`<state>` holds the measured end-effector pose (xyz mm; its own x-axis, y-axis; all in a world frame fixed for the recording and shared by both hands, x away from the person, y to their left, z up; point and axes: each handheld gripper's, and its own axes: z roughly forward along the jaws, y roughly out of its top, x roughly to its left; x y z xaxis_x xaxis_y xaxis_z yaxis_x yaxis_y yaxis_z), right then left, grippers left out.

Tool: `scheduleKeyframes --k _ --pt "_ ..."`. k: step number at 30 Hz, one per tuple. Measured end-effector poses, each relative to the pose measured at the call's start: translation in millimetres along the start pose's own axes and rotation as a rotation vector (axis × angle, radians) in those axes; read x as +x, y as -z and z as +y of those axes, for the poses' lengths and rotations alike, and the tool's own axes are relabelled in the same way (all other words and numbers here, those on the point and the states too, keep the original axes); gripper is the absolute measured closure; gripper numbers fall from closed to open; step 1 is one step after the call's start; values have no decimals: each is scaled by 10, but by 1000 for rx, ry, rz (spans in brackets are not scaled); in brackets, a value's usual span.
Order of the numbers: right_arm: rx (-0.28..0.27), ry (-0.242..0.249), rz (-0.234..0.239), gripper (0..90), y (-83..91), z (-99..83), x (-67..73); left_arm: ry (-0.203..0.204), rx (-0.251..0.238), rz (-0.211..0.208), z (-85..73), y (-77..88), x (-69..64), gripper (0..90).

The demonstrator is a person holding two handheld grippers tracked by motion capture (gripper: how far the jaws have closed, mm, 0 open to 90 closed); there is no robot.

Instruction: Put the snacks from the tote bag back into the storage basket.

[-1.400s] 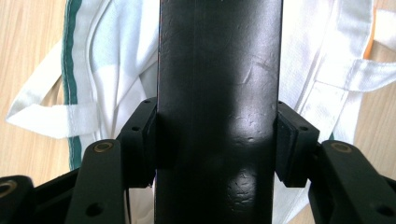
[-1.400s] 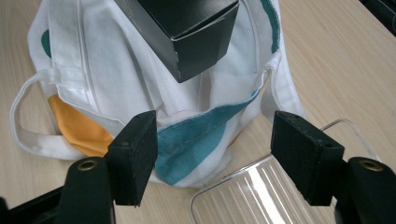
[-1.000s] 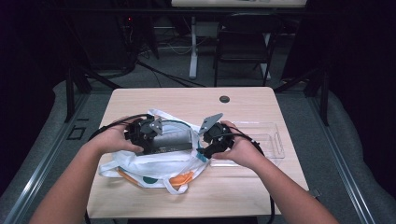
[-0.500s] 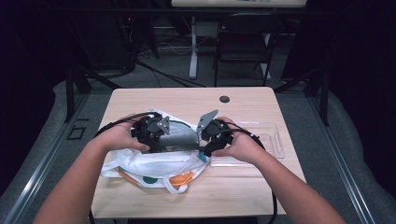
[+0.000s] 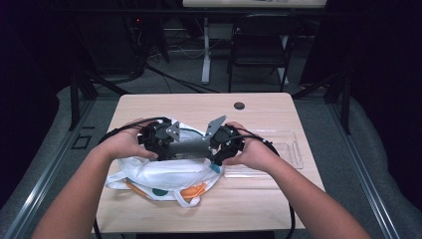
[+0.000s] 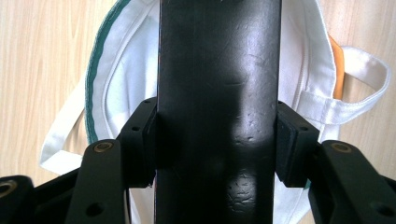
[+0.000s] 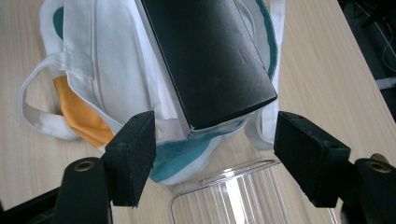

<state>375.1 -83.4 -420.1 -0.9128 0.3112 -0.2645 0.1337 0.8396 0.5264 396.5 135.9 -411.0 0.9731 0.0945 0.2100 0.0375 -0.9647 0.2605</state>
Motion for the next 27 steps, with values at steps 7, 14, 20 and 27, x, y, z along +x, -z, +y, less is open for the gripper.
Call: scheduleKeyframes --k 7,14,20,27 --pt "-6 -1 -1 277 10 26 -4 -16 -7 0 62 0 -15 431" --pt "-2 0 0 277 24 33 -15 -50 -20 2 148 -25 -25 431" --pt "11 11 9 277 4 18 -23 -75 -34 -7 250 -55 -58 431" --pt "18 15 30 278 -32 13 -11 -92 -50 -14 328 -72 -74 431"
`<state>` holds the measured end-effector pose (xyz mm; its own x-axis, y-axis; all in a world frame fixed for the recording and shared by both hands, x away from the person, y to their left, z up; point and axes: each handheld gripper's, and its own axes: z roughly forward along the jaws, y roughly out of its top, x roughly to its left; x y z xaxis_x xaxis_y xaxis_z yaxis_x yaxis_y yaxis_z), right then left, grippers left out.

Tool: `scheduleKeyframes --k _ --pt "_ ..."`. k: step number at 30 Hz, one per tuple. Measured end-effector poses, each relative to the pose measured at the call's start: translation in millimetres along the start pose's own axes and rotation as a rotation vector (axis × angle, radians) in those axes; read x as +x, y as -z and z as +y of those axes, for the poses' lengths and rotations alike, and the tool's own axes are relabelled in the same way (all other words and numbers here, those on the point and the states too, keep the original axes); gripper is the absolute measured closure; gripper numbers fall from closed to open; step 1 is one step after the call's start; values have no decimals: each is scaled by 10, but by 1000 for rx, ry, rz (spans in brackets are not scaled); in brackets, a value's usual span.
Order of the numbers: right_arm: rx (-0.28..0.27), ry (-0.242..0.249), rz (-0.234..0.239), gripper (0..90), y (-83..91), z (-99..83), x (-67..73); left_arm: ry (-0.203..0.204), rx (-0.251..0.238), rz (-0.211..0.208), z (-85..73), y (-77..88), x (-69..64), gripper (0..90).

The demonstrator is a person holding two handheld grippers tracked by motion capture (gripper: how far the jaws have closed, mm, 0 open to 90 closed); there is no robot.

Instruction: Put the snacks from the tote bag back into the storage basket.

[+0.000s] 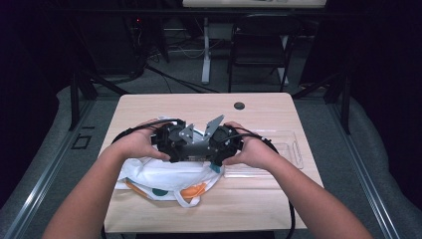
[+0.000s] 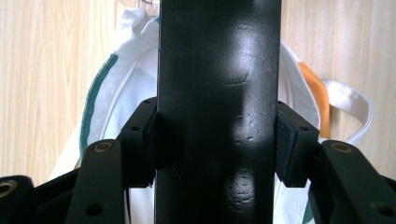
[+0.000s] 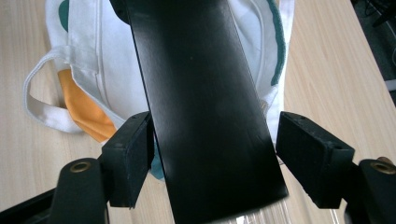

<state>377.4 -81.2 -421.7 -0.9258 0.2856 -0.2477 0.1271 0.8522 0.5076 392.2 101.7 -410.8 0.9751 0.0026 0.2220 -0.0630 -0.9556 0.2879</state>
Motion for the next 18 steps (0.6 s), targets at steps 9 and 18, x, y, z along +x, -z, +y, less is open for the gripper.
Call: scheduleKeyframes --k 9,18 --pt "-1 -4 23 301 -37 -21 4 -13 -14 -1 63 -13 -10 431" --pt "11 9 39 334 -50 -20 0 -28 -17 3 116 -13 -17 431"
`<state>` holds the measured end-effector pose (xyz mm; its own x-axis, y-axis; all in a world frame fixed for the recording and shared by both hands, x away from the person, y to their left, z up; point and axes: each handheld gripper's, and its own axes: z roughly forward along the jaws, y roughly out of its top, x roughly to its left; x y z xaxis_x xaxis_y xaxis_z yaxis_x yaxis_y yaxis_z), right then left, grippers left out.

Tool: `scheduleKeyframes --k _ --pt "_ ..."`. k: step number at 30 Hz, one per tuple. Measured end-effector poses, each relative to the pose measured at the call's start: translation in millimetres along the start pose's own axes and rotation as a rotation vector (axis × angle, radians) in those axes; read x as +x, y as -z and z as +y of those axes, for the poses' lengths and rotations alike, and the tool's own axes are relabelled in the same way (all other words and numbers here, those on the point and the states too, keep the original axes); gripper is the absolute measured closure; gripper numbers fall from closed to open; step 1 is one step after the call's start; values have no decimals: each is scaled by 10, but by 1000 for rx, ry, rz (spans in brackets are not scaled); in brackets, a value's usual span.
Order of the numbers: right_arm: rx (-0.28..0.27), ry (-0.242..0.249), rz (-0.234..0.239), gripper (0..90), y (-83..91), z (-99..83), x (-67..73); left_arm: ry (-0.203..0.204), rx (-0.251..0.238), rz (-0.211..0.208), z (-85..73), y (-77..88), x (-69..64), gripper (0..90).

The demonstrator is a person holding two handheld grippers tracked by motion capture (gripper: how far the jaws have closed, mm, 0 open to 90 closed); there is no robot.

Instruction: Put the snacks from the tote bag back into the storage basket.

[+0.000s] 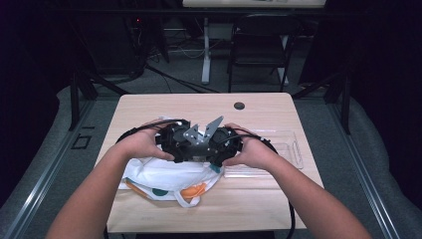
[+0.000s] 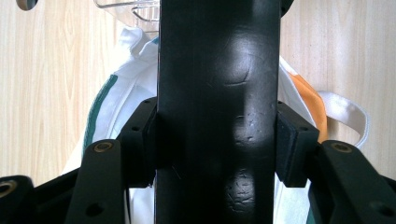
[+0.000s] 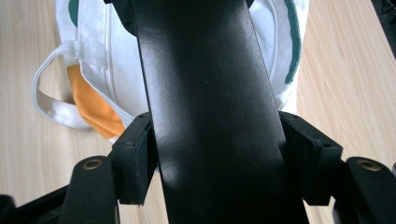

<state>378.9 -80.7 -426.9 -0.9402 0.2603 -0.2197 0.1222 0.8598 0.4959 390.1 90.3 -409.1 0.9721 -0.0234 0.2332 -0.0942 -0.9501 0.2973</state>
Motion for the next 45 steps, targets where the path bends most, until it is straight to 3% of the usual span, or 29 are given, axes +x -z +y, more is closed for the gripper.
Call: scheduleKeyframes --k 1,3,4,5,13,14,17,22,24,26,27,28,32,33,35,37,38,42,45 --pt "2 0 -4 334 -5 -2 0 -18 17 6 7 3 11 431" --pt "-6 -13 2 336 -22 -11 3 -3 6 3 11 -10 -1 431" --pt "-15 -22 11 338 -32 -12 7 -24 20 6 15 -4 12 431" --pt "-12 -21 12 339 -34 -13 5 -7 3 2 14 -14 -1 431" --pt "-15 -26 5 359 -55 -15 4 -20 -1 22 12 -31 -3 430" --pt "9 -5 2 365 -46 -11 -10 -22 0 25 12 -33 -3 430" --pt "-4 -13 12 372 -58 -13 -1 -24 1 23 7 -39 -7 429" --pt "27 12 5 386 -52 -13 -17 -31 2 23 -3 -55 -6 426" --pt "29 19 10 392 -57 -16 -17 -57 22 30 0 -48 12 425" --pt "28 20 9 393 -57 -16 -18 -55 20 31 -2 -47 12 424" --pt "39 35 12 395 -46 -15 -27 -27 -2 27 -7 -58 -5 423" --pt "19 19 12 396 -58 -20 -17 -22 -6 27 -8 -52 -2 421" --pt "4 -1 24 401 -56 -35 -21 -12 -21 23 -8 -40 9 407" --pt "24 18 32 403 -41 -29 -41 -8 -22 22 -7 -37 10 402" --pt "-1 -12 43 406 -52 -46 -39 -3 -34 21 -12 -30 18 392" --pt "19 6 46 406 -37 -39 -58 -2 -38 23 -14 -28 21 388" --pt "12 -13 55 408 -34 -48 -63 6 -39 25 -22 -22 23 376" --pt "16 -16 75 410 -16 -63 -91 11 -50 25 -31 -13 31 359" --pt "11 -22 67 411 -13 -75 -92 20 -56 32 -38 12 35 352"
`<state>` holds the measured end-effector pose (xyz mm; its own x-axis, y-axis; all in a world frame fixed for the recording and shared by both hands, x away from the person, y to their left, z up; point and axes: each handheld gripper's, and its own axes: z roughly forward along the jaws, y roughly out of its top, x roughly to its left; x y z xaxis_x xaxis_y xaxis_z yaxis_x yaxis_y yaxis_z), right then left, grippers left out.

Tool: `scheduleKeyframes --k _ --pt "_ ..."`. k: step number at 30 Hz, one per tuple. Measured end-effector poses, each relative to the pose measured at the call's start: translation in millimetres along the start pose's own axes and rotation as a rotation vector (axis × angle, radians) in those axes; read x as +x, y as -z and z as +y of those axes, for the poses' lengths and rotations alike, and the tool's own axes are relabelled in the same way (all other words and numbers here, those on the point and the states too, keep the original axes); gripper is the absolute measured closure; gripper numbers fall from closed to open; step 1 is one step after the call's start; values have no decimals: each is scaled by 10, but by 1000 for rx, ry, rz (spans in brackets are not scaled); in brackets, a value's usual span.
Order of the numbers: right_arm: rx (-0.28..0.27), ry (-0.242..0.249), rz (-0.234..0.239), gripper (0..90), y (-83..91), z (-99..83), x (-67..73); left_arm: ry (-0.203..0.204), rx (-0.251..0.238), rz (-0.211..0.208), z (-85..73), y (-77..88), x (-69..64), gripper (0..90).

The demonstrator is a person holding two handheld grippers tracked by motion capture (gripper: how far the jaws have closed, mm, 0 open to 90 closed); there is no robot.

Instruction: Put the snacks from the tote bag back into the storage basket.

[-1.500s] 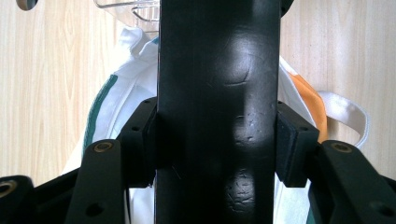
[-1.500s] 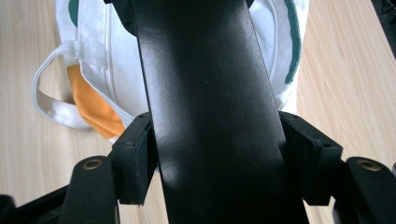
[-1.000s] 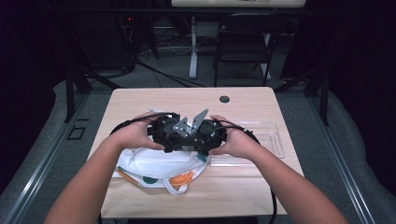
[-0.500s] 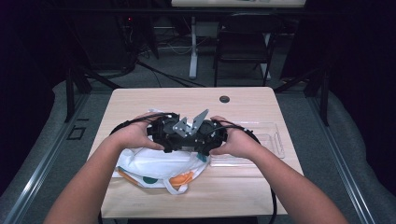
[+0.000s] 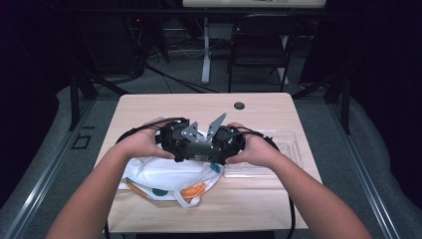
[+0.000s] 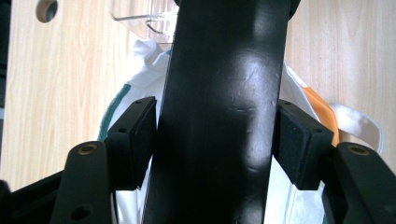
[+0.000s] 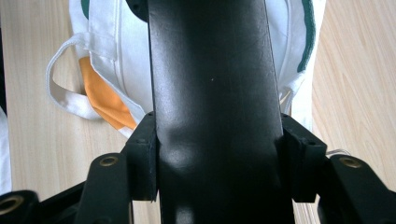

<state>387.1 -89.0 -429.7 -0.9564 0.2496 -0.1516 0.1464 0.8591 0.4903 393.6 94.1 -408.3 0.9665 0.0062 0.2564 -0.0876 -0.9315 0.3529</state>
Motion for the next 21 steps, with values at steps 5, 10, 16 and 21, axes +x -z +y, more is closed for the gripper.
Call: scheduleKeyframes --k 5,10,16,21 --pt "0 7 -9 412 30 -17 -15 7 -9 20 -11 53 11 342" --pt "19 17 -22 413 71 -37 -51 26 -3 40 -49 131 29 333" --pt "17 9 -30 414 70 -55 -60 28 -13 55 -64 211 42 331" --pt "18 11 -27 414 73 -76 -62 39 -16 72 -99 297 49 331"
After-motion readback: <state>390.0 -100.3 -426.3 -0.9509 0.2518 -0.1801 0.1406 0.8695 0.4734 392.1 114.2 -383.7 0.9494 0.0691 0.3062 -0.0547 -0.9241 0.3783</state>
